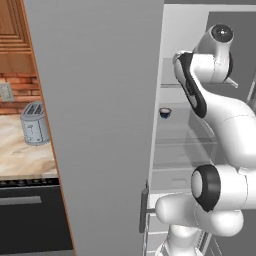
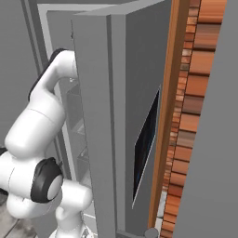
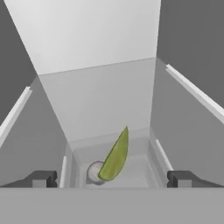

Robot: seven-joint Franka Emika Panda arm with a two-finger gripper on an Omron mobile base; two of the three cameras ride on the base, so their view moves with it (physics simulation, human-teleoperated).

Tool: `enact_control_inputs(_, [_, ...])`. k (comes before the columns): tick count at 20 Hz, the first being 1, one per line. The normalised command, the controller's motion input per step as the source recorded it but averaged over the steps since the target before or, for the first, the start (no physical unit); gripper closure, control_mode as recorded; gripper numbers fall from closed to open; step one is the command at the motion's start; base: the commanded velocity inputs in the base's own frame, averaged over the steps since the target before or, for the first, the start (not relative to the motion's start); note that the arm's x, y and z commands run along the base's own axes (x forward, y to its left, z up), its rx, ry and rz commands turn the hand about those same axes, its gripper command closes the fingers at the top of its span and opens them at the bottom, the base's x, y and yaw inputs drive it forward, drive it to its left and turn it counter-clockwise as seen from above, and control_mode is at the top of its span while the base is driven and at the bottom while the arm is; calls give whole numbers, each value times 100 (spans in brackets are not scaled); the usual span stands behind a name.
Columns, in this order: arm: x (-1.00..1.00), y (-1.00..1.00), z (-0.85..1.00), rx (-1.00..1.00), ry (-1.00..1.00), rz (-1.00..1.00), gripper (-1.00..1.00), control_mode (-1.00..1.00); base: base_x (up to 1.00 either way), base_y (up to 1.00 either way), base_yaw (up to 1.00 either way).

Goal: Take the lemon wedge from the fridge and place it on the plate with fish on the dining counter.

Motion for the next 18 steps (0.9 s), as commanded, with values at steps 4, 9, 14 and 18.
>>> enact_control_inputs(4, [24, 0, -14, 0, 0, 0, -100, -100, 0, 0, 0])
enact_control_inputs(9, [24, -1, -15, 0, 0, 0, -100, -100, 0, 0, 0])
enact_control_inputs(14, [23, -5, -8, 0, 0, 0, -100, -100, 0, 0, 0])
enact_control_inputs(18, [7, -5, -8, 0, 0, 0, -100, -100, 0, 0, 0])
